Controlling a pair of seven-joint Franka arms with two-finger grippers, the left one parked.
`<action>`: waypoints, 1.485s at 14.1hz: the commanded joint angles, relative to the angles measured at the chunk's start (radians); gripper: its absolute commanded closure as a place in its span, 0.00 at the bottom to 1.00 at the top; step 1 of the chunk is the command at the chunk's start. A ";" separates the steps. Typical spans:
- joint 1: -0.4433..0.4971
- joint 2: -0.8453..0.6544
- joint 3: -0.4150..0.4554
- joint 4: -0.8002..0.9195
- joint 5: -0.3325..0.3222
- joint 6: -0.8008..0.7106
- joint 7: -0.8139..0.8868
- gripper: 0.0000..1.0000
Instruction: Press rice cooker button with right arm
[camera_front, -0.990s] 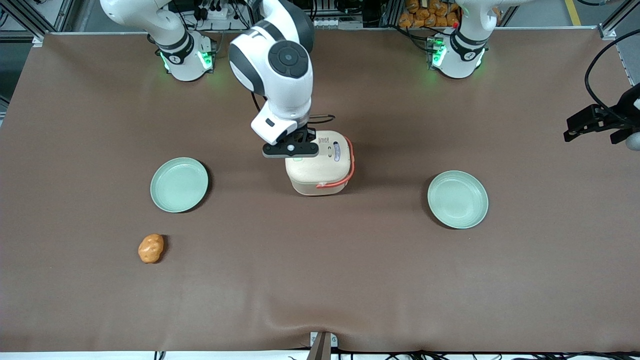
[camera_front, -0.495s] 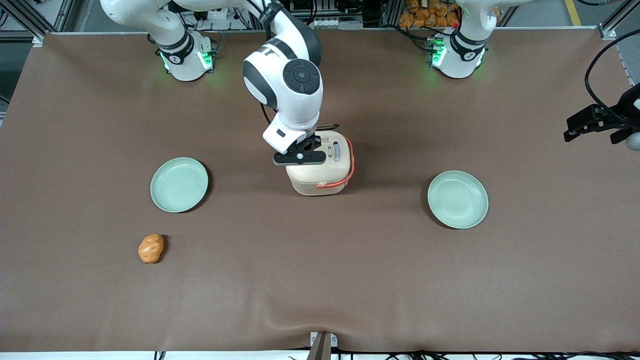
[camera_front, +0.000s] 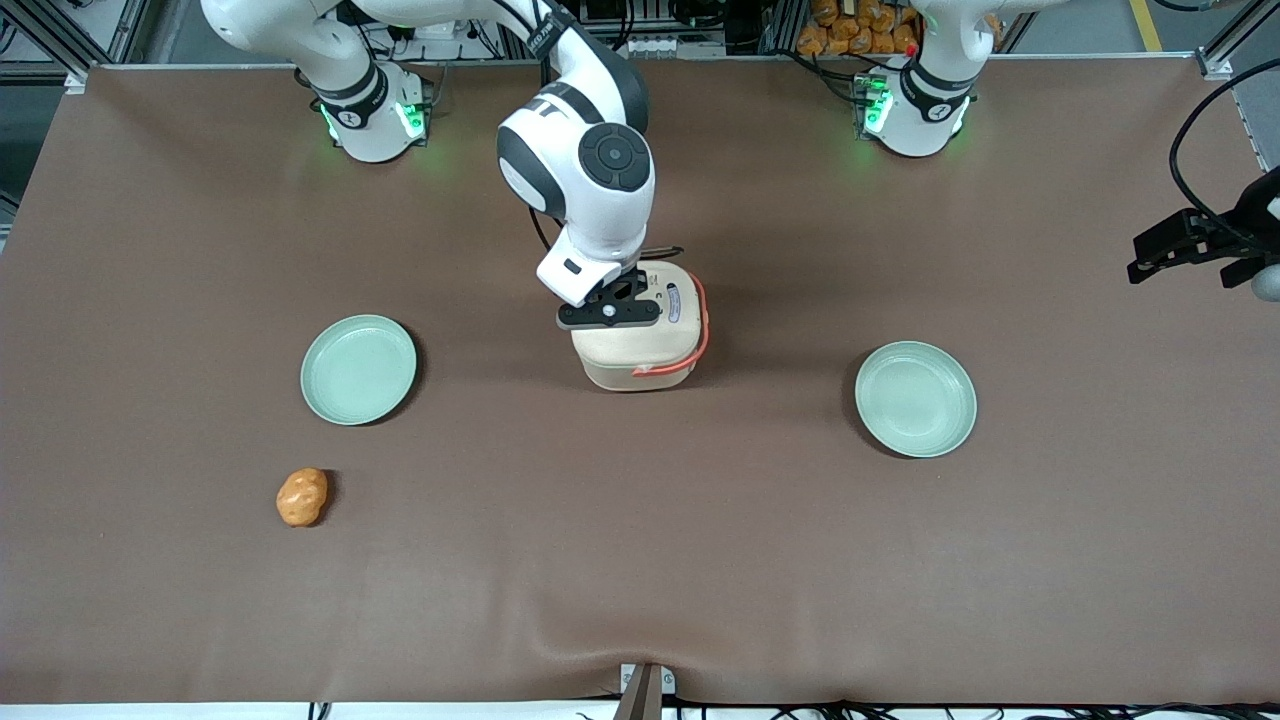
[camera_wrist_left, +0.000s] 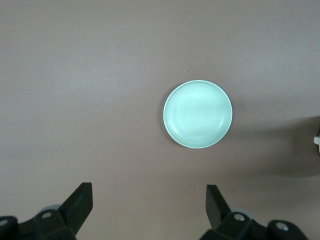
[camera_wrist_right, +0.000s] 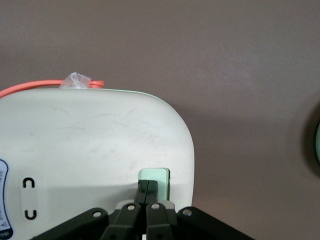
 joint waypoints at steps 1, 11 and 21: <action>0.015 0.007 -0.010 -0.088 -0.020 0.081 0.010 1.00; -0.084 -0.068 -0.015 0.249 0.075 -0.379 -0.008 0.95; -0.507 -0.341 -0.018 0.278 0.076 -0.730 -0.508 0.00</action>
